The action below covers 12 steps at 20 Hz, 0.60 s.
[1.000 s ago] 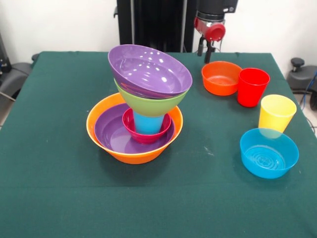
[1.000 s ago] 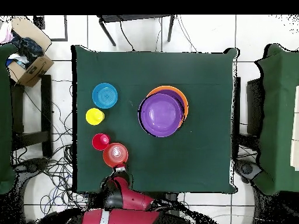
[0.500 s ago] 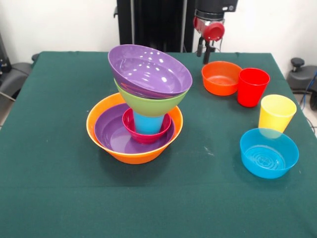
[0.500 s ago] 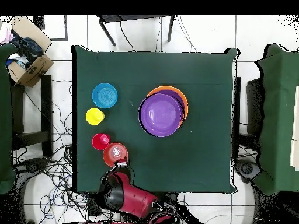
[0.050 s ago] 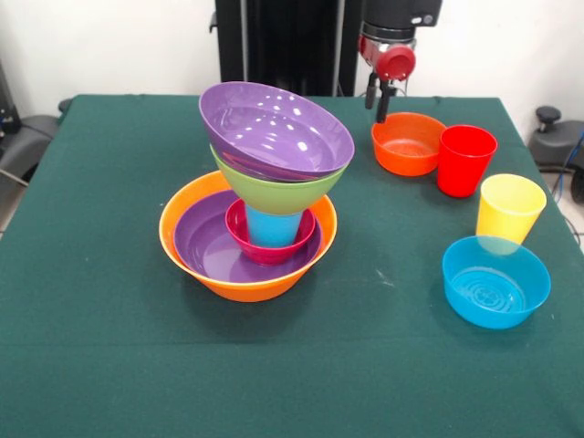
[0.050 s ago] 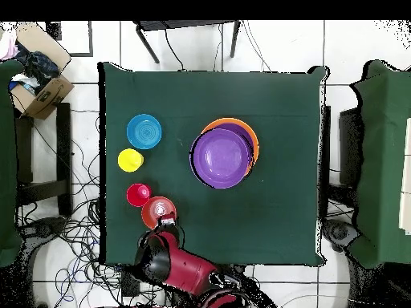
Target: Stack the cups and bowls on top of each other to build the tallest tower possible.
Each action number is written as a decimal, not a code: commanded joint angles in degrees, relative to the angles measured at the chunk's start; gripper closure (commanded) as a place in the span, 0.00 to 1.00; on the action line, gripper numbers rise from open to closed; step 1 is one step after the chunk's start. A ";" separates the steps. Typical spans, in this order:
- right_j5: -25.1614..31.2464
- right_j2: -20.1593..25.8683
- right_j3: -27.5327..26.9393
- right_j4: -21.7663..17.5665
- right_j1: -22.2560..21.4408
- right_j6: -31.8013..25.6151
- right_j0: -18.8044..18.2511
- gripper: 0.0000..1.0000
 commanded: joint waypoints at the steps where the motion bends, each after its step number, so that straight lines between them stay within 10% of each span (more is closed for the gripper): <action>1: 4.32 5.02 -8.74 4.65 3.40 9.27 1.09 0.00; 12: -0.59 6.12 -12.75 0.58 11.28 8.83 -0.51 0.00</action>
